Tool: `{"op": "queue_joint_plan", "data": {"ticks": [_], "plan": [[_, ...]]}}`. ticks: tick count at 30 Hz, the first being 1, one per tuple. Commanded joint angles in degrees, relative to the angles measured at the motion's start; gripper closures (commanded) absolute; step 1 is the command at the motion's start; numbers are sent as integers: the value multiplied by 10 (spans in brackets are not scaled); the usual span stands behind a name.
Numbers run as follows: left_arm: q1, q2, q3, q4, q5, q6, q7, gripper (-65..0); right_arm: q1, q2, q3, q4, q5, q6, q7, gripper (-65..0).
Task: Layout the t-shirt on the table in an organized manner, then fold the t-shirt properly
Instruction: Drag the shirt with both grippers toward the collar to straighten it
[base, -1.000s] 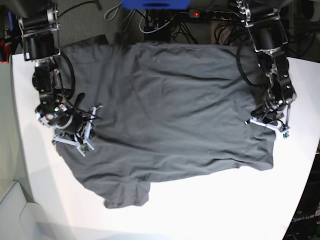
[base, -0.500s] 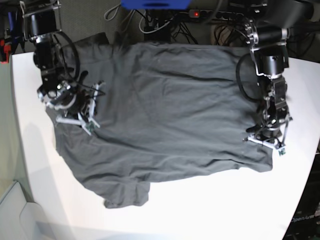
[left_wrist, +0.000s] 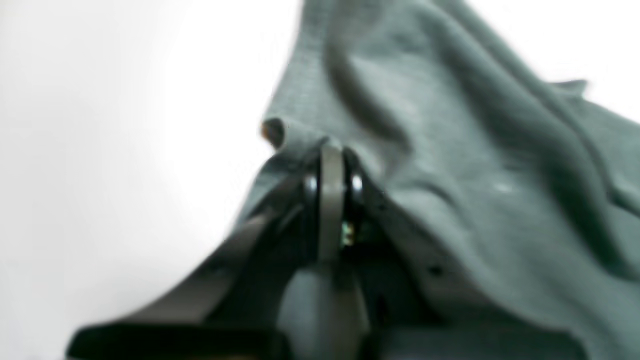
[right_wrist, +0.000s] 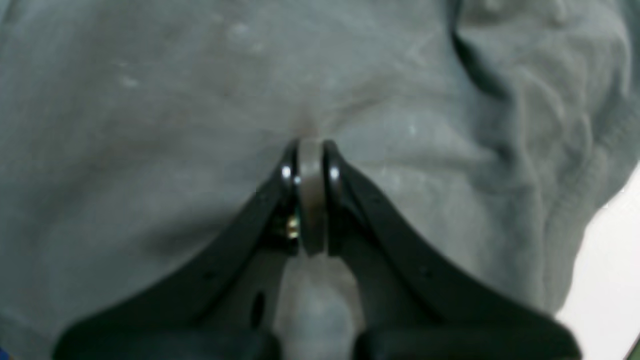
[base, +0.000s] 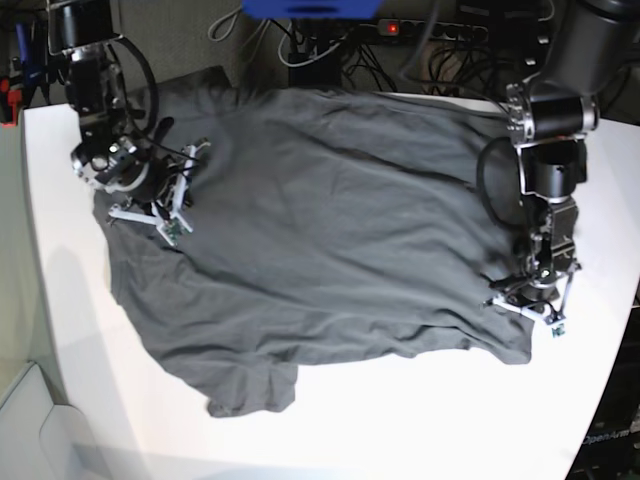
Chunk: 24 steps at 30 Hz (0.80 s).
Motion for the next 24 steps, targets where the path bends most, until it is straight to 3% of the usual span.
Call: {"op": "queue_joint_plan", "data": {"ticks": [1,10,13,16,24], "plan": [[-14,-13,-1,3,1,7,-1,-3,3,9,7,10,-9,1,-12,0],[-21,-39,-5,47,-4,7,8,-3,2,14,15,86,-9,1,-44,0],[-6,-39,-6,109,-5,7,85,-3,1,13,15,107,-9,7,-55,0],[25,-30,-12,209,-5,7,162,-3,1,13,15,116,-9,36,-74,0],[168,49,-55,505,-1,7,330,-3,-10,12,15,114,-9,37,-77,0]]}}
